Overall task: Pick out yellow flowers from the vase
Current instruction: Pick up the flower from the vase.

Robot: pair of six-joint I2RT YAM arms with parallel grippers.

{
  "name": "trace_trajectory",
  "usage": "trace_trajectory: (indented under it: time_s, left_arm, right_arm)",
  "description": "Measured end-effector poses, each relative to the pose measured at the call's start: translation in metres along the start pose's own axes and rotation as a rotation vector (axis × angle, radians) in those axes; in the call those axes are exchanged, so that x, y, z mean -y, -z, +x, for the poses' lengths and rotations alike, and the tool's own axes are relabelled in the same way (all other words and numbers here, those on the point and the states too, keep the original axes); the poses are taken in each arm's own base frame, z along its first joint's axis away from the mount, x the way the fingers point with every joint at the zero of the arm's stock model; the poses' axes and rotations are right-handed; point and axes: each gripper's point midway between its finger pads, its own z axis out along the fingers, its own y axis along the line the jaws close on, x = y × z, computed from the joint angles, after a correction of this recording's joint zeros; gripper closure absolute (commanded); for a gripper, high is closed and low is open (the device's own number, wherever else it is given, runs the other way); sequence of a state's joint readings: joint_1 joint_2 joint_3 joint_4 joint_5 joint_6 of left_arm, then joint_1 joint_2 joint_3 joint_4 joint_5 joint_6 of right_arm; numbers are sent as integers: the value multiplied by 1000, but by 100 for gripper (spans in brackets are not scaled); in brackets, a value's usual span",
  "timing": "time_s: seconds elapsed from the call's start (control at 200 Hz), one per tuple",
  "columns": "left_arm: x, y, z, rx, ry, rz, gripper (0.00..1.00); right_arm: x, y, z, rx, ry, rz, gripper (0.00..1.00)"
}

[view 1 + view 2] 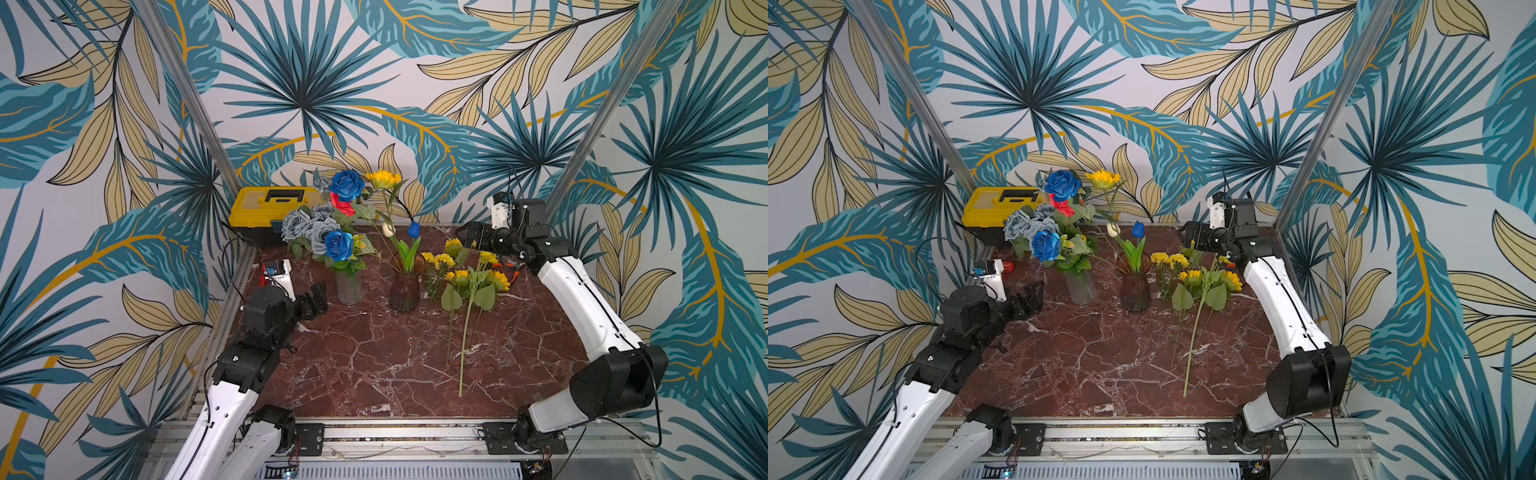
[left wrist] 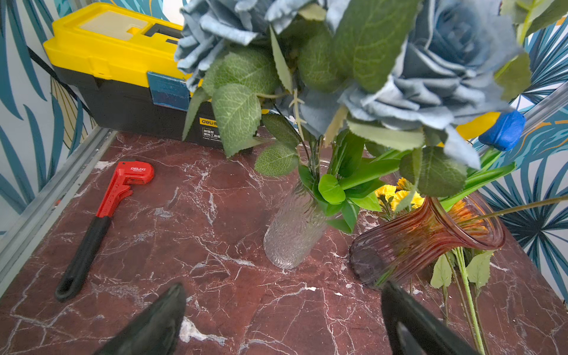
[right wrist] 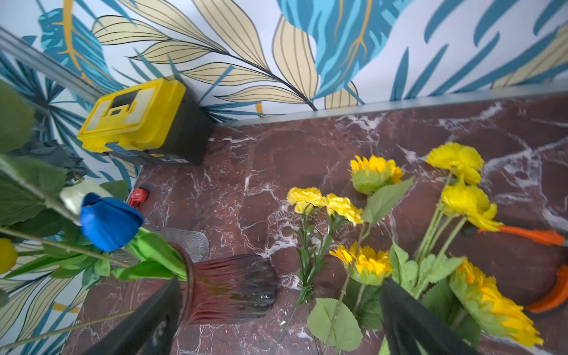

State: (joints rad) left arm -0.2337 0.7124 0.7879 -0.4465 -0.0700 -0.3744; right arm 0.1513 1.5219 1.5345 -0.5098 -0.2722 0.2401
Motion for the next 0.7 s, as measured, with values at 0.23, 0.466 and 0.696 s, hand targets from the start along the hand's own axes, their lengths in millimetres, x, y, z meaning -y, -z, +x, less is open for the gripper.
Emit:
trace_trajectory:
  time_s: [0.23, 0.466, 0.696]
  left_arm:
    - [0, 0, 0, 3, 3, 0, 1]
    - [-1, -2, 3, -4, 10, -3, 1]
    - [-1, -2, 3, -4, 12, -1, 1]
  right_arm:
    - [-65, 11, -22, 119, 143, -165, 17]
    - [-141, 20, -28, 168, 312, -379, 30]
    - [-179, 11, -39, 169, 405, -484, 42]
